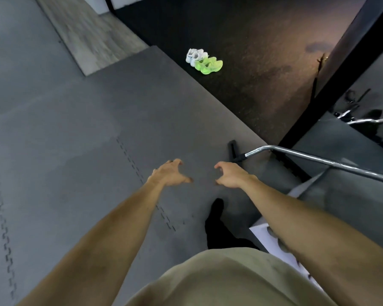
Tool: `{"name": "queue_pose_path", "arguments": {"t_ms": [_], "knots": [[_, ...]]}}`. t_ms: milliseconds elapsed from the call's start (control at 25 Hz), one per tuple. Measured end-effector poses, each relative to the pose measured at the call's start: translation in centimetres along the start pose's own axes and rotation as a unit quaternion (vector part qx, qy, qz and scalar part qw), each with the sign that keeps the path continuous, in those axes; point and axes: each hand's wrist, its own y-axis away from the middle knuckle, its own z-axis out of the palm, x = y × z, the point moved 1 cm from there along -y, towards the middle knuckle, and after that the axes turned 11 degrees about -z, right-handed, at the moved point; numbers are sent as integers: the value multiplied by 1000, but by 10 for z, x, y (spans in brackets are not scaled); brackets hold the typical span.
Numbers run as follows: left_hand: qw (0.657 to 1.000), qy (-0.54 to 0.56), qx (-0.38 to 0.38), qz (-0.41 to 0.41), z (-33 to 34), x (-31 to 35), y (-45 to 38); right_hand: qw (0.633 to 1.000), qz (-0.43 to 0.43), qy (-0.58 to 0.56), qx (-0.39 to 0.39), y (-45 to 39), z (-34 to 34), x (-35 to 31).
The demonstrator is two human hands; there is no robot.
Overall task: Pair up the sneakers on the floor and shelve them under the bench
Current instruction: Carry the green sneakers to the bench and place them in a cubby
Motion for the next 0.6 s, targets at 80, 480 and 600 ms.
{"name": "queue_pose_path", "arguments": {"t_ms": [80,480,600], "knots": [[1000,4,-1,-1,-29,13,-35,1000,-6,-8,-1,-42,-24,-1],[997,49,-47,-45,-152,58,-188,997,-8,45,-60,-237,-158,-22],[996,49,-52,-61,-190,59,-243,996,-9,42,-83,-300,-182,-33]]}}
